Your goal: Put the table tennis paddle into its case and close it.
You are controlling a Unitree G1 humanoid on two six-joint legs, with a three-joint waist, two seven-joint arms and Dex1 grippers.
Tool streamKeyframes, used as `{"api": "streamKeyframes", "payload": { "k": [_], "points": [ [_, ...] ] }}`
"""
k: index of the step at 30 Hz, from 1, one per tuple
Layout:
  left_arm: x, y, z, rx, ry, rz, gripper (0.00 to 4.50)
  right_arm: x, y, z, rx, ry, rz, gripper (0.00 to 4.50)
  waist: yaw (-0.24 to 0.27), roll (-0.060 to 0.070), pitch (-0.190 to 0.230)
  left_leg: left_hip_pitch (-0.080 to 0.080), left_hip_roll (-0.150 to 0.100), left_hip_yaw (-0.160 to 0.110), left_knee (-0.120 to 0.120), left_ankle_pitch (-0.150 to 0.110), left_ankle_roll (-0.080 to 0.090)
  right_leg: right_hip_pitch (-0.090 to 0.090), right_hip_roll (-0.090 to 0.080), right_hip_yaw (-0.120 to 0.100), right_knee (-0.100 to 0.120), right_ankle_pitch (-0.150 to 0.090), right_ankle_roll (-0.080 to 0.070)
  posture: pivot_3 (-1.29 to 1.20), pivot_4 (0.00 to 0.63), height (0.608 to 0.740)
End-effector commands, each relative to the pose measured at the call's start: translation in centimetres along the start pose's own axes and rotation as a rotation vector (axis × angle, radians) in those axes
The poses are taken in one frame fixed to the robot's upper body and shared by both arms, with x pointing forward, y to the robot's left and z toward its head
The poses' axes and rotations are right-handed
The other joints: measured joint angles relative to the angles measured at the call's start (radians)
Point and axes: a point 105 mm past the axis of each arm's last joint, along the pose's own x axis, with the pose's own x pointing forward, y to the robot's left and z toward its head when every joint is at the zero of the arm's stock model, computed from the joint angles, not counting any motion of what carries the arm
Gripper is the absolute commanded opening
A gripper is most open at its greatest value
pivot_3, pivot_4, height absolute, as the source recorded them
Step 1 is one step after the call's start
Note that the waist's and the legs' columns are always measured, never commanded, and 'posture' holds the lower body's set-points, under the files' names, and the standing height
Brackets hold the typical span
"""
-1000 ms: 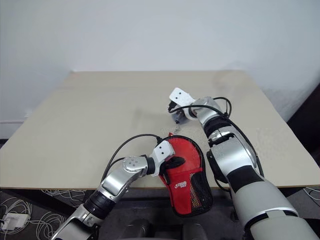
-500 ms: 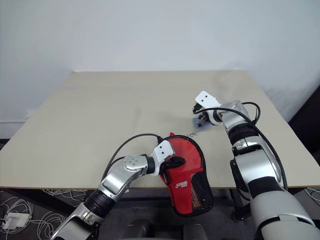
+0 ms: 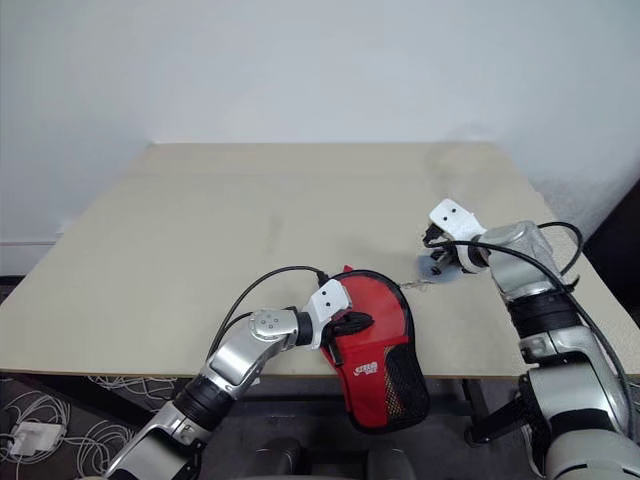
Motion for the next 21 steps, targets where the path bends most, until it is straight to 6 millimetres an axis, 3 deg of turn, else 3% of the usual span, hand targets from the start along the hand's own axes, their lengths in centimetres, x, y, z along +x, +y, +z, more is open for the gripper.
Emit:
{"api": "streamKeyframes", "payload": {
  "k": [1, 9, 15, 21],
  "points": [
    [-0.4, 0.3, -2.8, -0.024, 0.105, 0.014, 0.13, -3.0, -1.9, 0.0, 0.001, -0.010, -0.094, 0.07, 0.006, 0.000, 0.000, 0.000, 0.000, 0.000, 0.000, 0.000, 0.000, 0.000, 0.000, 0.000, 0.000, 0.000, 0.000, 0.00, 0.000, 0.734],
    [-0.3, 0.3, -2.8, -0.025, 0.107, 0.006, 0.13, -4.8, -1.1, -1.4, 0.028, 0.019, -0.098, 0.07, 0.023, -0.001, 0.000, 0.000, -0.001, 0.001, 0.001, -0.002, 0.002, 0.001, -0.002, 0.000, -0.001, -0.002, 0.003, 0.00, 0.000, 0.734],
    [-0.2, 0.3, -2.9, -0.023, 0.108, -0.005, 0.13, -4.6, -0.1, -1.9, 0.047, 0.028, -0.073, 0.07, 0.023, -0.001, 0.000, 0.000, -0.001, 0.001, 0.001, -0.002, 0.002, 0.001, -0.002, 0.000, -0.001, -0.003, 0.005, 0.00, 0.000, 0.734],
    [-0.2, 0.3, -2.9, -0.023, 0.110, -0.006, 0.13, -5.3, 0.7, -1.6, 0.056, 0.035, 0.008, 2.18, 0.023, -0.001, 0.000, 0.000, -0.001, 0.001, 0.001, -0.002, 0.002, 0.001, -0.002, 0.000, -0.001, -0.003, 0.005, 0.00, 0.000, 0.734]
  ]
}}
